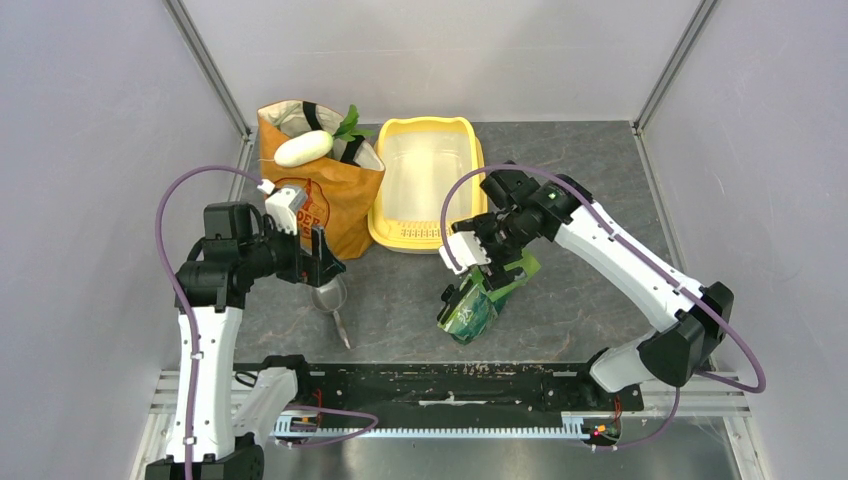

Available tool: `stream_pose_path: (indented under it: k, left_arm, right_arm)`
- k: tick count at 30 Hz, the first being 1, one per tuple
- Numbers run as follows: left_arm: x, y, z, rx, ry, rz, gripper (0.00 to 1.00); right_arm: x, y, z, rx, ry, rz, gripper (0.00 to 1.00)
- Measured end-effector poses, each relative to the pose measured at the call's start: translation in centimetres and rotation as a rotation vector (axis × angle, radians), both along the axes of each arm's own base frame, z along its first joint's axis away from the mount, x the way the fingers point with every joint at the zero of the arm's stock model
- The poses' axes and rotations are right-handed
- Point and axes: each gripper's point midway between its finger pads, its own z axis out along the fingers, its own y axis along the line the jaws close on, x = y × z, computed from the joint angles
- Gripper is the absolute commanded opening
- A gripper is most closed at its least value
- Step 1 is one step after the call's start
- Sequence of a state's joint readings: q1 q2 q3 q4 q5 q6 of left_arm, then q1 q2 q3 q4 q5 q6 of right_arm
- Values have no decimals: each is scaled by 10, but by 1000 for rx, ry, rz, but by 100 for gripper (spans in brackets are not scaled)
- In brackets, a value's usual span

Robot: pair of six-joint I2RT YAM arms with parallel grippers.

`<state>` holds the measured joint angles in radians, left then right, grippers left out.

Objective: Fill the litter box with clean litter

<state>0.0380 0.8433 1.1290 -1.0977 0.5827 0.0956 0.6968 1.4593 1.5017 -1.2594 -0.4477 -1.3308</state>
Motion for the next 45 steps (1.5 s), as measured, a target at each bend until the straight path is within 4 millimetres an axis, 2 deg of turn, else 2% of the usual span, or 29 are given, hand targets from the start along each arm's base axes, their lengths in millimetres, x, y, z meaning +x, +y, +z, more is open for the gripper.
stream_pose_path:
  k: [1, 2, 4, 5, 8, 10, 11, 15, 17, 19, 22, 24, 25, 28, 33, 39, 45]
  left_arm:
    - [-1, -1, 1, -3, -3, -5, 97]
    - [-2, -2, 1, -5, -8, -12, 97]
    - [-3, -4, 1, -9, -14, -30, 97]
    - [-3, -4, 1, -7, -18, -38, 97]
    - [-4, -6, 2, -6, -35, -74, 97]
    - [-4, -10, 4, -16, -48, -104, 97]
    - [-5, -13, 6, -28, -57, -126, 97]
    - [-2, -34, 20, -111, -133, -247, 96]
    - [4, -51, 27, -162, -196, -318, 93]
    - [8, -73, 30, -203, -232, -392, 89]
    - [12, -116, 34, -236, -273, -539, 84]
    - [19, -144, 31, -246, -281, -607, 81]
    - [28, -150, 27, -241, -282, -605, 81]
    - [36, -183, 9, -229, -272, -665, 80]
    - [17, -232, -6, -232, -288, -801, 80]
    - [4, -257, -6, -248, -333, -873, 81]
    - [-4, -269, -17, -245, -333, -898, 77]
  right_arm:
    - [2, 1, -2, 0, -5, 0, 89]
    - [3, 1, -4, -3, -8, 0, 78]
    - [5, -1, -12, -20, -9, 1, 52]
    - [5, -4, -18, -37, -2, -2, 43]
    - [6, -11, -31, -79, 22, -22, 23]
    - [9, -15, -34, -87, 36, -51, 3]
    - [11, -19, -34, -90, 44, -71, 0]
    - [17, -37, -34, -80, 101, -171, 0]
    - [23, -48, -31, -68, 114, -227, 0]
    - [25, -58, -30, -67, 108, -266, 0]
    - [17, -67, -29, -61, 104, -296, 0]
    - [11, -69, -27, -53, 108, -304, 0]
    - [8, -69, -27, -51, 112, -308, 0]
    - [4, -69, -27, -48, 132, -326, 0]
    - [2, -69, -28, -46, 151, -347, 0]
    - [1, -69, -29, -46, 164, -365, 0]
    - [0, -69, -29, -46, 168, -373, 0]
